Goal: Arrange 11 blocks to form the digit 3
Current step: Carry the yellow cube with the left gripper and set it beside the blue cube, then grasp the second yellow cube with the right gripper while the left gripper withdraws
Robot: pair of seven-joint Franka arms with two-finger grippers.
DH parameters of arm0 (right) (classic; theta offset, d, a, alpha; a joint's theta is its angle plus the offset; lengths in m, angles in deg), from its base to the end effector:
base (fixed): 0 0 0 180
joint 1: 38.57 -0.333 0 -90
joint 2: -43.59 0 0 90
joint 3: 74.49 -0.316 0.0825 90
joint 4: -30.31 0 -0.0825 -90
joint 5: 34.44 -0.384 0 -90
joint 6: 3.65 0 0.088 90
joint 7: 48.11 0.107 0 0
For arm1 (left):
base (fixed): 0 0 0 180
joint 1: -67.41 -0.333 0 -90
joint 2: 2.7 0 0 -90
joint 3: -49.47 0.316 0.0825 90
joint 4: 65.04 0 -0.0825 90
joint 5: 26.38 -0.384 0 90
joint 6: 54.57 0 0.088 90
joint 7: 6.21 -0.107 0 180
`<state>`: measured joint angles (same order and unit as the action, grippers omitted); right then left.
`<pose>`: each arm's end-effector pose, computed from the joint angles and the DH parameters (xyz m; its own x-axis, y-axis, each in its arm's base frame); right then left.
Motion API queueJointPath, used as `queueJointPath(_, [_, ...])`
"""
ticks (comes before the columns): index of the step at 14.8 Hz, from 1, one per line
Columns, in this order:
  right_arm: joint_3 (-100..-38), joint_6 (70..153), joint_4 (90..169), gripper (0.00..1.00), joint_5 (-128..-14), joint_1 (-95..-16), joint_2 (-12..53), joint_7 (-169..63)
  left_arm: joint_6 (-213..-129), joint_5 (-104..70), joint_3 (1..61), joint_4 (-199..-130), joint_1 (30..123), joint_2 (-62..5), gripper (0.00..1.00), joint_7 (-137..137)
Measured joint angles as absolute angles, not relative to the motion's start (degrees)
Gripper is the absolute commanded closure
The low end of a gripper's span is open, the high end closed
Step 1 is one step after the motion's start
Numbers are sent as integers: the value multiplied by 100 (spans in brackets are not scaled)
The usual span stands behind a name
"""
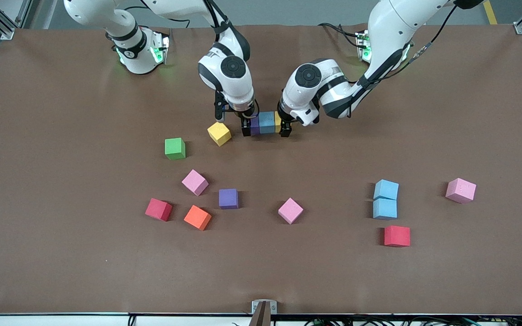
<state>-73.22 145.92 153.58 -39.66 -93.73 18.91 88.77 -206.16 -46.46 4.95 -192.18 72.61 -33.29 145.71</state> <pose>0.3385 0.4605 0.1996 0.0463 -0.9978 -0.0466 -0.9989 -0.0468 0.0099 0.3461 -0.4336 0.2078 0.0001 0.9840 -0.1782 0.9945 -0.0187 -0.1030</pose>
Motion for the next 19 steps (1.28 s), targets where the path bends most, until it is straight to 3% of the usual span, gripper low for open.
queueJointPath(8, [-7320, 14244, 15244, 0, -3965, -9373, 1902, 8755, -19871, -4649, 193, -18734, 7216, -2873, 0, 14648])
queueJointPath(14, [-7301, 13619, 15135, 0, -3964, -9339, 2178, 8522, -18269, -4651, 361, -16963, 7081, -2862, 0, 13751])
queueJointPath(19, [-7272, 12905, 15123, 0, -3963, -9106, 2674, 7549, -17604, -4706, 1177, -15994, 6860, -2904, 0, 11263])
